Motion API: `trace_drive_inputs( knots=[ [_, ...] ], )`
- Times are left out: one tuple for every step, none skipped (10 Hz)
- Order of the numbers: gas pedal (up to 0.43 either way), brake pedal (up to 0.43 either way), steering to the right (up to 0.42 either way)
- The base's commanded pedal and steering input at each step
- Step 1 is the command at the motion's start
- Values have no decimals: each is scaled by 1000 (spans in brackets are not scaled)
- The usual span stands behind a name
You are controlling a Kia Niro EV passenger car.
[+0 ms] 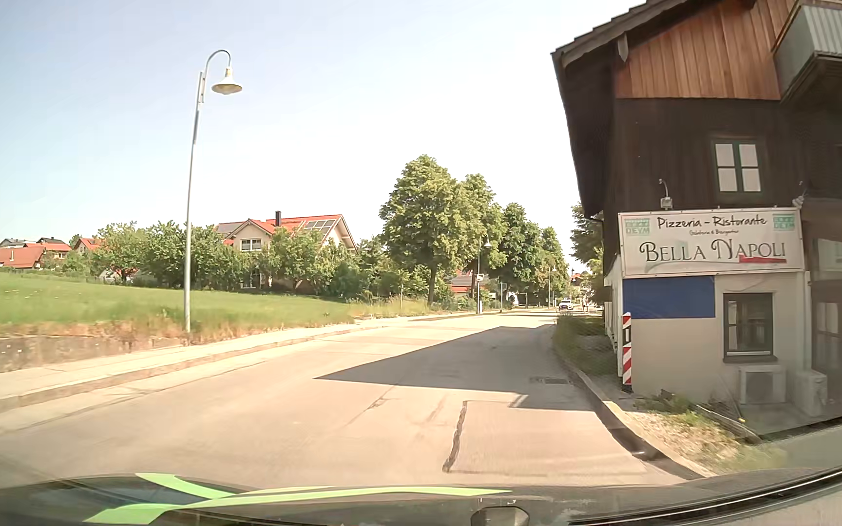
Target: Follow the waypoints while adhering to traffic rules and regulations
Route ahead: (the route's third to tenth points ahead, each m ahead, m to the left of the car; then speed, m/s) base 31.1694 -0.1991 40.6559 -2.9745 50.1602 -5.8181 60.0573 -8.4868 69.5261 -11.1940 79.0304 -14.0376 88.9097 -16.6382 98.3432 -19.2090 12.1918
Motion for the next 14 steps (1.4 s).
trace_drive_inputs(
  knots=[
    [47, 0, 28],
    [47, 0, 28],
    [47, 0, 30],
    [47, 0, 31],
    [47, 0, 34],
    [47, 0, 35],
    [47, 0, 35],
    [0, 0, 33],
    [0, 0, 33],
    [0, 0, 31],
    [0, 0, 31],
    [0, 0, 31],
    [0, 73, 32],
    [0, 128, 33]
  ],
)
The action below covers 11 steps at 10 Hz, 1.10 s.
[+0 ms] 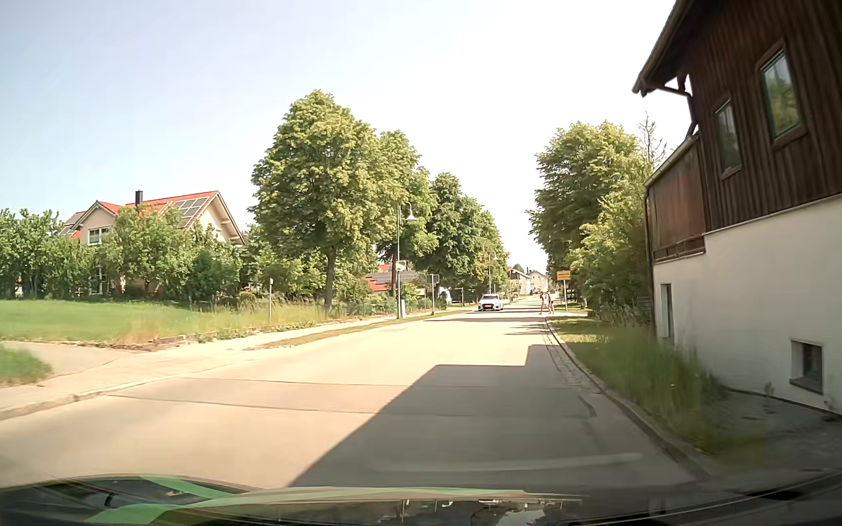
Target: Follow the waypoints while adhering to traffic rules and regulations
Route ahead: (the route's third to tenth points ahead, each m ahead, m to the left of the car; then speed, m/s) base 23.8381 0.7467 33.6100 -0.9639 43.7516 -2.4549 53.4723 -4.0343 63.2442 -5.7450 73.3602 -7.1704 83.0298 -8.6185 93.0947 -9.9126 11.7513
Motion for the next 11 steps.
trace_drive_inputs(
  knots=[
    [0, 134, 33],
    [0, 171, 33],
    [0, 171, 33],
    [0, 201, 33],
    [0, 201, 33],
    [0, 207, 31],
    [0, 201, 30],
    [0, 189, 30],
    [0, 183, 30],
    [0, 165, 30],
    [0, 91, 30]
  ],
)
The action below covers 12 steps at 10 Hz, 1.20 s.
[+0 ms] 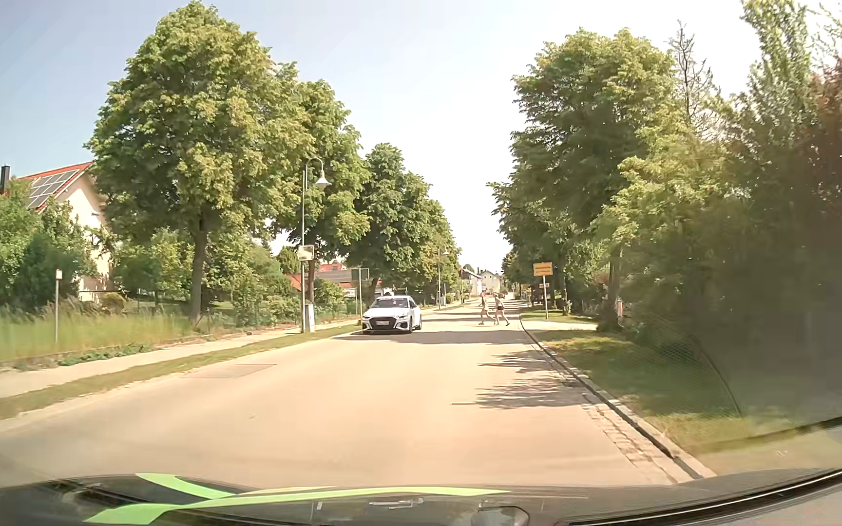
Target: Follow the waypoints while adhering to traffic rules and regulations
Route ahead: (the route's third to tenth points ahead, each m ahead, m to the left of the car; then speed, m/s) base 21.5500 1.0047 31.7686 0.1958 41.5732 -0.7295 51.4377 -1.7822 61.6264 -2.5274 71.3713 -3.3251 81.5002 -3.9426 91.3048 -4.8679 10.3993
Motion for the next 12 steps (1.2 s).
trace_drive_inputs(
  knots=[
    [0, 0, 30],
    [0, 0, 30],
    [0, 0, 28],
    [0, 0, 22],
    [0, 0, 17],
    [0, 0, 15],
    [39, 0, 14],
    [39, 0, 10],
    [87, 0, 7],
    [87, 0, 7],
    [87, 0, 6],
    [98, 0, 4]
  ],
)
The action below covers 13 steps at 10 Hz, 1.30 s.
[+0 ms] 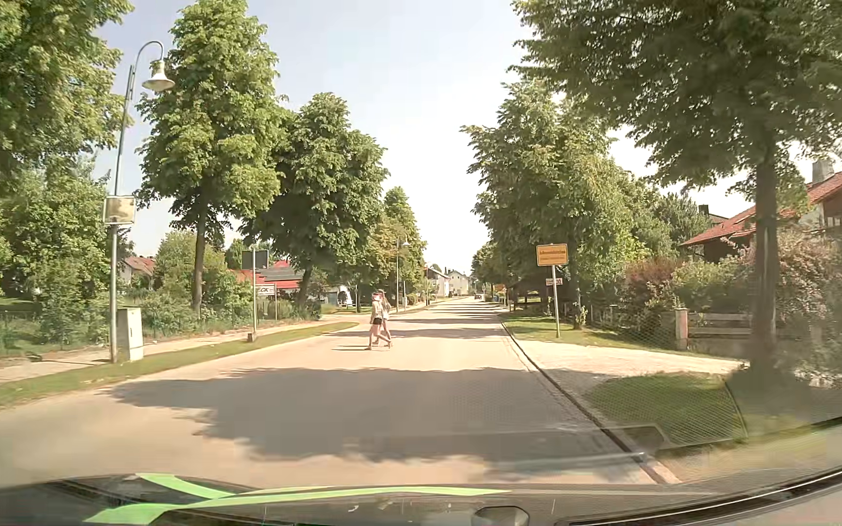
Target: Follow the waypoints while adhering to traffic rules and regulations
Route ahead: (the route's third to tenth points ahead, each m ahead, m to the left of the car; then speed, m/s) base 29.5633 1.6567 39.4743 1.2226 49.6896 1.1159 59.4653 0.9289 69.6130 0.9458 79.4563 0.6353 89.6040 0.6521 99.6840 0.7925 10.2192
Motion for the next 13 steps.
trace_drive_inputs(
  knots=[
    [110, 0, -1],
    [110, 0, -4],
    [118, 0, -4],
    [118, 0, -3],
    [130, 0, -2],
    [130, 0, -2],
    [130, 0, -3],
    [130, 0, -2],
    [138, 0, -3],
    [138, 0, -2],
    [138, 0, -2],
    [157, 0, -2],
    [157, 0, -2]
  ],
)
